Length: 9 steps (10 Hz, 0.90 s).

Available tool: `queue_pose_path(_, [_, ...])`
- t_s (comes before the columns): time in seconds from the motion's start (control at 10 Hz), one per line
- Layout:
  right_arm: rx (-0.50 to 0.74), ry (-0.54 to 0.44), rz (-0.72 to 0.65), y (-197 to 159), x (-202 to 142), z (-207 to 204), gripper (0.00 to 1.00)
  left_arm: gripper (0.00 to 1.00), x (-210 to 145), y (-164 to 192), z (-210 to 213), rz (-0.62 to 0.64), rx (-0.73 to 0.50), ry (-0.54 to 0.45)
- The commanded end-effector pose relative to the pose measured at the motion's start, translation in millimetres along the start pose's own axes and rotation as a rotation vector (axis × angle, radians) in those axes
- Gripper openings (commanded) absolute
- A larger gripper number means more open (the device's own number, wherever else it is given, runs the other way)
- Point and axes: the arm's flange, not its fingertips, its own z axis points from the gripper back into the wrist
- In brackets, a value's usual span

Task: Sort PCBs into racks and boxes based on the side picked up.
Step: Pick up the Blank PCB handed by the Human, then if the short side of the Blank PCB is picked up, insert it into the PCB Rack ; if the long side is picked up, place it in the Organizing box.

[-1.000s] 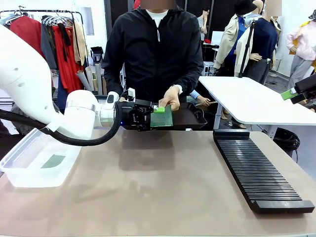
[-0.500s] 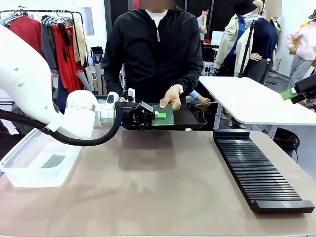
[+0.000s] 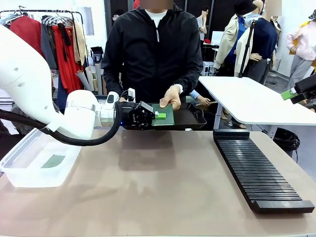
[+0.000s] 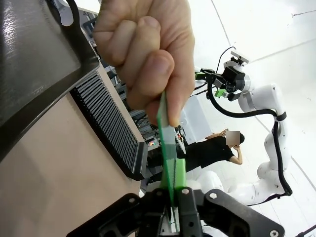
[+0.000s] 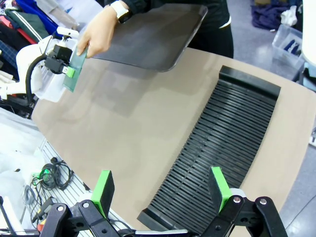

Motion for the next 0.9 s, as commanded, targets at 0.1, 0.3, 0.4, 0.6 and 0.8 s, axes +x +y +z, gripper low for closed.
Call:
queue_pose_path(0.1, [0.003,-0.004,0.002,0.6,0.5,0.7,1.0,0.0,0.2,-0.2,-0.1,-0.002,-0.001,-0.004])
queue_pose_path(0.3, [0.003,-0.004,0.002,0.6,0.5,0.7,1.0,0.0,0.2,-0.2,-0.1,-0.002,-0.001,-0.004])
queue_pose_path(0.4, [0.003,-0.004,0.002,0.6,0.5,0.7,1.0,0.0,0.2,-0.2,-0.1,-0.002,-0.001,-0.004])
queue_pose_path(0.6, [0.003,-0.004,0.002,0.6,0.5,0.7,1.0,0.0,0.2,-0.2,-0.1,-0.002,-0.001,-0.004])
queue_pose_path(0.8, [0.003,-0.004,0.002,0.6,0.5,0.7,1.0,0.0,0.2,-0.2,-0.1,-0.002,-0.001,-0.004])
